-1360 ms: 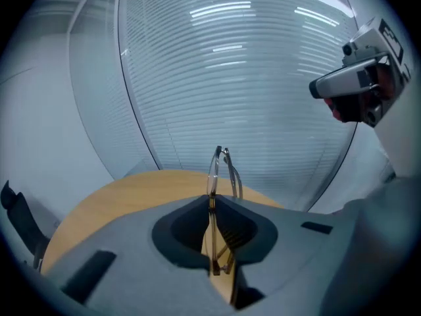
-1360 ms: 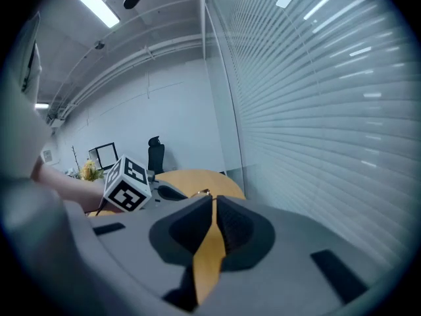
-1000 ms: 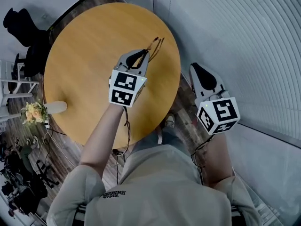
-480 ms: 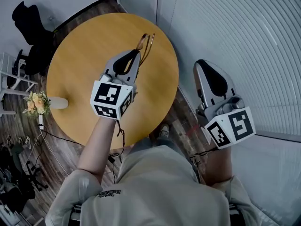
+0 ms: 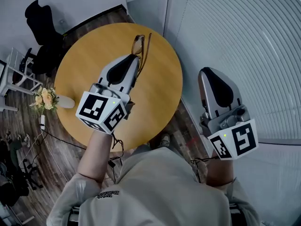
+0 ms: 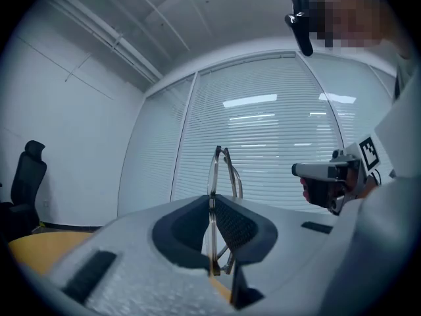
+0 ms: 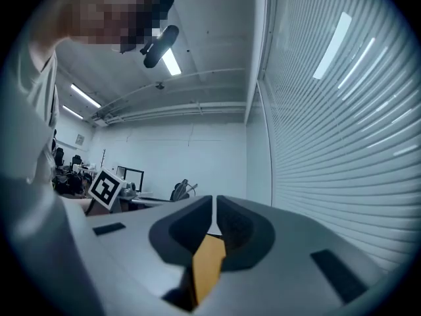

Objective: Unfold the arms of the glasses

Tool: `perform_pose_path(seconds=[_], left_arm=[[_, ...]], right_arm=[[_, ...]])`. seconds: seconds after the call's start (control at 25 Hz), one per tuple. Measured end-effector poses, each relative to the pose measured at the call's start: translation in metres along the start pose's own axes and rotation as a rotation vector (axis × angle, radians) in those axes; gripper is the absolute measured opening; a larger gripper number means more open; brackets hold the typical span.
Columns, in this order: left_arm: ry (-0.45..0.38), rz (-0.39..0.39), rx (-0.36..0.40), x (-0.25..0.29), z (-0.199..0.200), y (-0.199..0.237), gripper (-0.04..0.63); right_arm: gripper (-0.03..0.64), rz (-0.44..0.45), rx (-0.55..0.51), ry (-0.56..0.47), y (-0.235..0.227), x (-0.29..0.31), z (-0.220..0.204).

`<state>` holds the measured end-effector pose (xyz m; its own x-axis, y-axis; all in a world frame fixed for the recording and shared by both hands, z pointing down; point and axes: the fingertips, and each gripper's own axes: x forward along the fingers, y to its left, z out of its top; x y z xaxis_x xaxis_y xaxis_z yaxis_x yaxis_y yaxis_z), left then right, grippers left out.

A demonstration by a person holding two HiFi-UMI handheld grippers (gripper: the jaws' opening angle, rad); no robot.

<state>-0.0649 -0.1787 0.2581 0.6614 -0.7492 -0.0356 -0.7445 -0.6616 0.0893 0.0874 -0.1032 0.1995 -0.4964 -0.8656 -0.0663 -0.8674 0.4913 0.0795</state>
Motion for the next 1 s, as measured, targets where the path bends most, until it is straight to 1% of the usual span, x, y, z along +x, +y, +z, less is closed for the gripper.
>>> perform_pose_path(seconds=[0.2, 0.32, 0.4, 0.52, 0.68, 0.92, 1.0], left_arm=[[-0.097, 0.006, -0.026, -0.024, 0.021, -0.007, 0.043], [-0.126, 0.012, -0.062, -0.040, 0.021, -0.006, 0.043], [-0.120, 0.021, -0.060, -0.047, 0.017, -0.006, 0.043], [-0.102, 0.028, -0.062, -0.057, 0.013, -0.007, 0.043], [-0.077, 0.038, -0.090, -0.070, 0.003, -0.008, 0.043], [-0.029, 0.043, -0.137, -0.084, -0.027, -0.012, 0.043], [-0.017, 0.043, -0.141, -0.086, -0.034, -0.014, 0.043]], right_arm=[[0.040, 0.029, -0.012, -0.002, 0.013, -0.002, 0.002], [0.040, 0.064, -0.021, 0.023, 0.028, 0.002, -0.010], [0.040, 0.082, -0.029, 0.041, 0.036, 0.003, -0.018], [0.040, 0.079, -0.029, 0.052, 0.038, 0.002, -0.022], [0.040, 0.090, -0.036, 0.070, 0.042, 0.001, -0.028], [0.040, 0.102, -0.036, 0.123, 0.049, -0.001, -0.050], [0.040, 0.102, -0.030, 0.143, 0.047, -0.002, -0.056]])
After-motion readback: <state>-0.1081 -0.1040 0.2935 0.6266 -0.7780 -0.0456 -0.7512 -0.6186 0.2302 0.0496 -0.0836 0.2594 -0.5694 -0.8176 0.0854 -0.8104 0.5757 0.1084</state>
